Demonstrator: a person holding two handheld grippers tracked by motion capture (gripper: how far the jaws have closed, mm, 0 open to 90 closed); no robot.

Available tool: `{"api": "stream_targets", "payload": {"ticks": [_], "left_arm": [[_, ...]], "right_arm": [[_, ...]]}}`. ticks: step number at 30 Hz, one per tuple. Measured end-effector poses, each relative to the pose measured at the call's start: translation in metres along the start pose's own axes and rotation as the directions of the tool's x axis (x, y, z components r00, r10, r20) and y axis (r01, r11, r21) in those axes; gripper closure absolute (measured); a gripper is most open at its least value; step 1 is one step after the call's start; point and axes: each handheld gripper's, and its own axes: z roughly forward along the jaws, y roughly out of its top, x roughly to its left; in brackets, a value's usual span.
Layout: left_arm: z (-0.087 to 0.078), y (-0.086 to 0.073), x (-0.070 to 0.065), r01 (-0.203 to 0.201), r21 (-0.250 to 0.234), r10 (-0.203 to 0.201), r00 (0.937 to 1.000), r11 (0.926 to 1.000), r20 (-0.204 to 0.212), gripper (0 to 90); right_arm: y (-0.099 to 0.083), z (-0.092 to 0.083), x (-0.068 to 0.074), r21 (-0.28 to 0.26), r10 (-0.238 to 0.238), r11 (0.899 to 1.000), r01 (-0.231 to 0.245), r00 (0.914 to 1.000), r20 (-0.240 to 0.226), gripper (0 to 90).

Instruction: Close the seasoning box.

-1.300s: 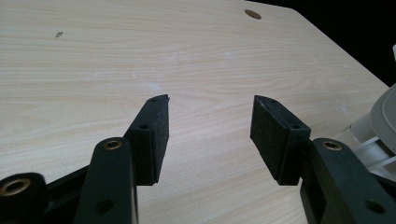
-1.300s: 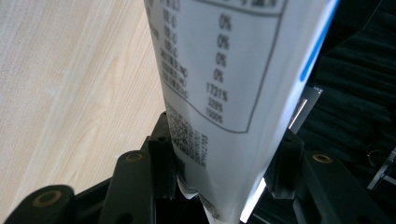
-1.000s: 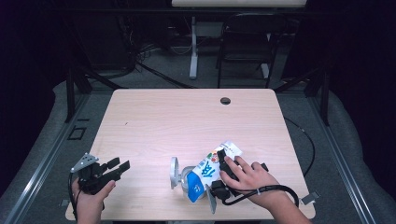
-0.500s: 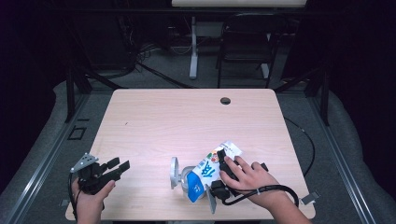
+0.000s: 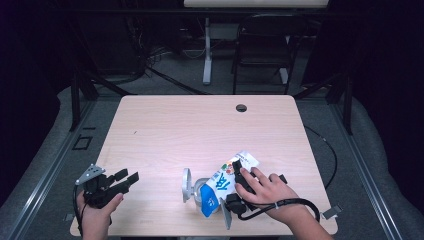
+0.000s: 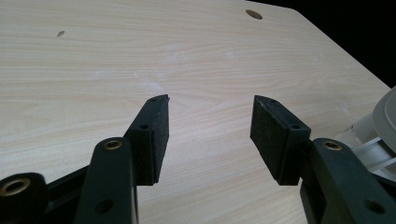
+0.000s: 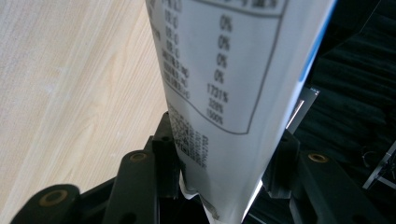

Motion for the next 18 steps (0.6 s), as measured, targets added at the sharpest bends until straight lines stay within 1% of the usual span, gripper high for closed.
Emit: {"api": "stream_targets", "payload": {"ticks": [18], "left_arm": [[-0.0003,0.0002,-0.0001,-0.001,0.002,0.001,1.0000,1.0000,-0.002,47.7]], "right_arm": [[-0.0004,-0.0003,-0.0005,-0.006,-0.002,1.000,0.002,1.0000,-0.007,57.6]]}}
